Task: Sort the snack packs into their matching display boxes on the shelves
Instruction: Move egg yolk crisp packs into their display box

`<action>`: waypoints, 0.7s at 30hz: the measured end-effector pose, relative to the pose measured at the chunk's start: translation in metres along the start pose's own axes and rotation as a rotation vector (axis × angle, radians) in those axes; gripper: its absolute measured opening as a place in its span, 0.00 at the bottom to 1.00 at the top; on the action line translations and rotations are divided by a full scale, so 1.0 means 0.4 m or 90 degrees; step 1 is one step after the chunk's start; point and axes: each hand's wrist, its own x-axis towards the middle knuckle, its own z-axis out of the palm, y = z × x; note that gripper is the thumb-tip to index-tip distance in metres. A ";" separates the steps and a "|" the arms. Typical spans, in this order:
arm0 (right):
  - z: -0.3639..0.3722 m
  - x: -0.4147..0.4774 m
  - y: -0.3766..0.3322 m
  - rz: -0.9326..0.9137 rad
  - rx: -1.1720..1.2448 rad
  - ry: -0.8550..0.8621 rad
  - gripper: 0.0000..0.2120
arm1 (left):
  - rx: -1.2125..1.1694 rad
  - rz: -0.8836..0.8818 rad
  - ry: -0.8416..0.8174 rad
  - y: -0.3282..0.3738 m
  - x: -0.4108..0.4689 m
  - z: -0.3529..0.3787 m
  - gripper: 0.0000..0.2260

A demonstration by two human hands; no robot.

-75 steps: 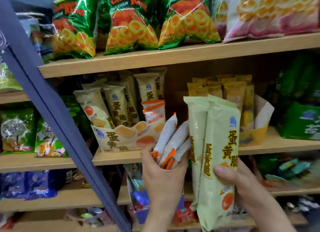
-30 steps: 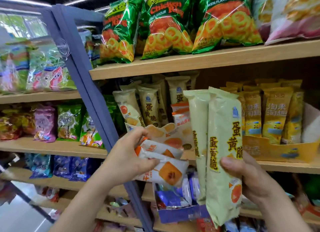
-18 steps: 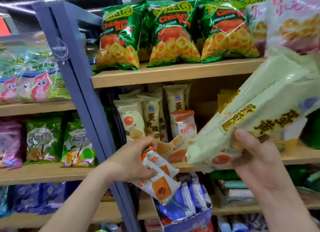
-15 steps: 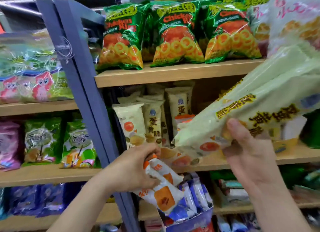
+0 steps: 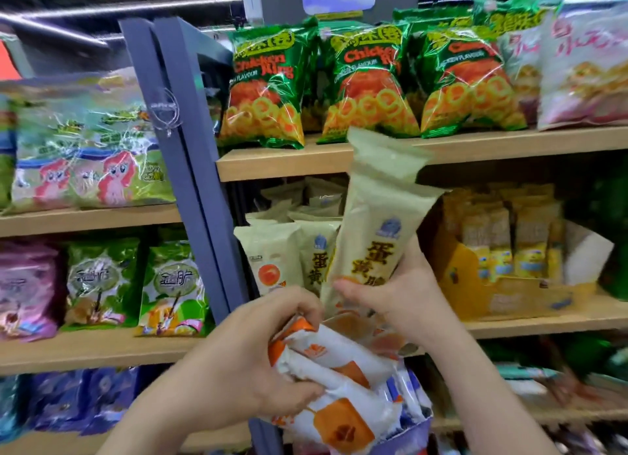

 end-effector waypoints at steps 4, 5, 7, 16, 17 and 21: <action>-0.020 0.009 0.003 0.019 -0.188 -0.100 0.42 | 0.005 -0.013 -0.015 0.029 0.026 -0.018 0.20; -0.025 0.017 0.004 0.028 -0.257 -0.138 0.41 | 0.005 -0.015 -0.026 0.036 0.032 -0.020 0.19; -0.031 0.034 -0.003 0.069 -0.405 -0.225 0.38 | 0.006 -0.014 -0.043 0.047 0.038 -0.025 0.20; -0.070 0.060 -0.034 0.103 -0.460 -0.413 0.33 | -0.013 -0.056 -0.116 0.132 0.102 -0.055 0.51; -0.092 0.051 -0.038 0.092 -0.346 -0.412 0.35 | -0.022 -0.068 -0.122 0.130 0.110 -0.057 0.51; -0.195 0.049 -0.024 0.031 -0.211 -0.268 0.33 | -0.014 -0.127 -0.148 0.097 0.120 -0.060 0.49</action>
